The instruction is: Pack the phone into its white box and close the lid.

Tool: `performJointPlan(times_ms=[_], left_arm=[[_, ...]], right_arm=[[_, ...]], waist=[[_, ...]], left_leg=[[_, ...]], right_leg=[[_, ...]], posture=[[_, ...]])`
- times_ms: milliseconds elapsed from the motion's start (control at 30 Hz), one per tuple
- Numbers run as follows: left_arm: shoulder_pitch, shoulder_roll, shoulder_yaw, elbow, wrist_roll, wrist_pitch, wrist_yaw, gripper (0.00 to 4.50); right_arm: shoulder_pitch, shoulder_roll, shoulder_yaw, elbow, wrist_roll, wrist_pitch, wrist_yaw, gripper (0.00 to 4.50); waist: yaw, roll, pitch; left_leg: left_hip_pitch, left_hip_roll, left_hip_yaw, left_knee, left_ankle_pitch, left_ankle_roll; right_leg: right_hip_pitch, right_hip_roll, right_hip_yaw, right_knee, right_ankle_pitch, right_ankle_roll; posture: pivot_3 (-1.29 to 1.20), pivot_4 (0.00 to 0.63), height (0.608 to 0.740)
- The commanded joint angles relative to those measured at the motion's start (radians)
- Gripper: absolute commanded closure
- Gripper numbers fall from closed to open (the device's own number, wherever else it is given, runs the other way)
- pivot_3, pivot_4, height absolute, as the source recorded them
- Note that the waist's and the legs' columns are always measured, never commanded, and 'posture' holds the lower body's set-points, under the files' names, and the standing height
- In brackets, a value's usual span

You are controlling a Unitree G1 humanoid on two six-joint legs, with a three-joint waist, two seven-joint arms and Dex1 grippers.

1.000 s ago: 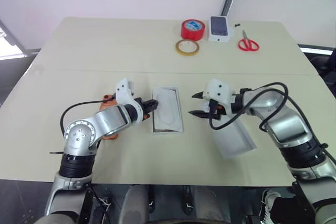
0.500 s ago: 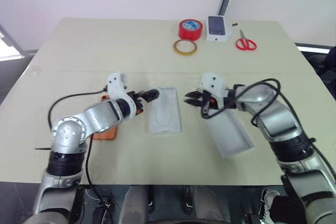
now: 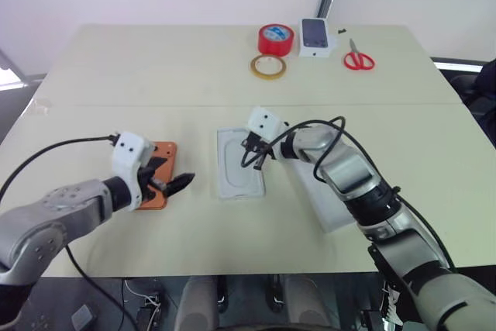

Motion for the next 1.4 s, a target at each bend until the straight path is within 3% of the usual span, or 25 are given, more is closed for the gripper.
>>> performJointPlan(times_ms=[33,233,433,700,867,1067,1233,1400], left_arm=[[0.055,0.019,0.077,-0.051,0.052,-0.031,-0.115,0.0],[0.127,-0.005,0.103,-0.096,0.114,-0.023,-0.176,0.0],[0.133,-0.05,0.101,-0.122,0.132,0.001,-0.171,0.0],[0.141,-0.102,0.159,-0.12,0.132,0.048,-0.127,0.0],[0.087,-0.165,0.284,0.005,0.101,0.169,0.038,0.0],[-0.029,-0.219,0.428,0.18,0.029,0.384,0.231,0.0],[-0.077,-0.231,0.451,0.226,-0.02,0.518,0.248,0.0],[-0.124,-0.251,0.434,0.23,-0.06,0.609,0.23,0.0]], right_arm=[[-0.036,0.039,0.005,0.054,-0.037,-0.041,-0.036,4.44],[-0.071,0.12,-0.003,0.188,-0.09,-0.092,-0.12,4.44],[-0.071,0.142,0.001,0.192,-0.122,-0.123,-0.144,4.44],[-0.031,0.115,-0.003,0.039,-0.117,-0.141,-0.079,4.44],[-0.026,0.181,-0.013,-0.109,-0.017,-0.024,-0.008,4.44],[-0.076,0.316,0.125,-0.049,-0.049,0.079,-0.028,4.44],[-0.125,0.396,0.203,0.087,-0.084,0.118,-0.057,4.44],[-0.156,0.409,0.27,0.163,-0.135,0.092,-0.064,4.44]], waist=[[-0.001,0.0,0.0],[-0.004,0.0,0.0],[-0.002,0.0,0.0],[-0.002,0.0,0.0],[-0.002,0.0,0.0],[-0.002,-0.002,-0.001],[0.001,-0.004,-0.002],[0.0,-0.005,-0.003]], left_leg=[[-0.001,0.0,0.0,-0.001,0.001,-0.001],[-0.001,0.002,0.0,-0.002,0.002,-0.002],[-0.001,0.002,0.0,-0.001,0.002,-0.003],[0.0,0.003,0.0,0.002,0.003,-0.002],[0.001,0.004,-0.001,0.002,0.005,-0.001],[0.003,0.004,-0.003,0.004,0.006,-0.002],[0.003,0.004,-0.003,0.005,0.006,-0.003],[0.003,0.004,-0.004,0.004,0.005,-0.006]], right_leg=[[0.001,0.0,0.0,0.0,0.0,0.0],[0.001,0.003,0.0,0.001,0.0,0.0],[0.002,0.004,0.0,0.001,0.001,-0.001],[0.003,0.009,0.0,0.004,0.001,0.0],[0.003,0.01,0.0,0.007,0.001,0.0],[0.003,0.012,-0.001,0.014,0.001,0.001],[0.004,0.01,-0.002,0.016,0.001,0.0],[0.003,0.009,-0.002,0.016,0.001,0.0]], posture=[[0.0,0.15,0.74],[0.0,0.15,0.74],[0.0,0.15,0.74],[0.0,0.15,0.74],[0.0,0.15,0.74],[0.0,0.15,0.74],[0.0,0.15,0.74],[0.0,0.15,0.74]])
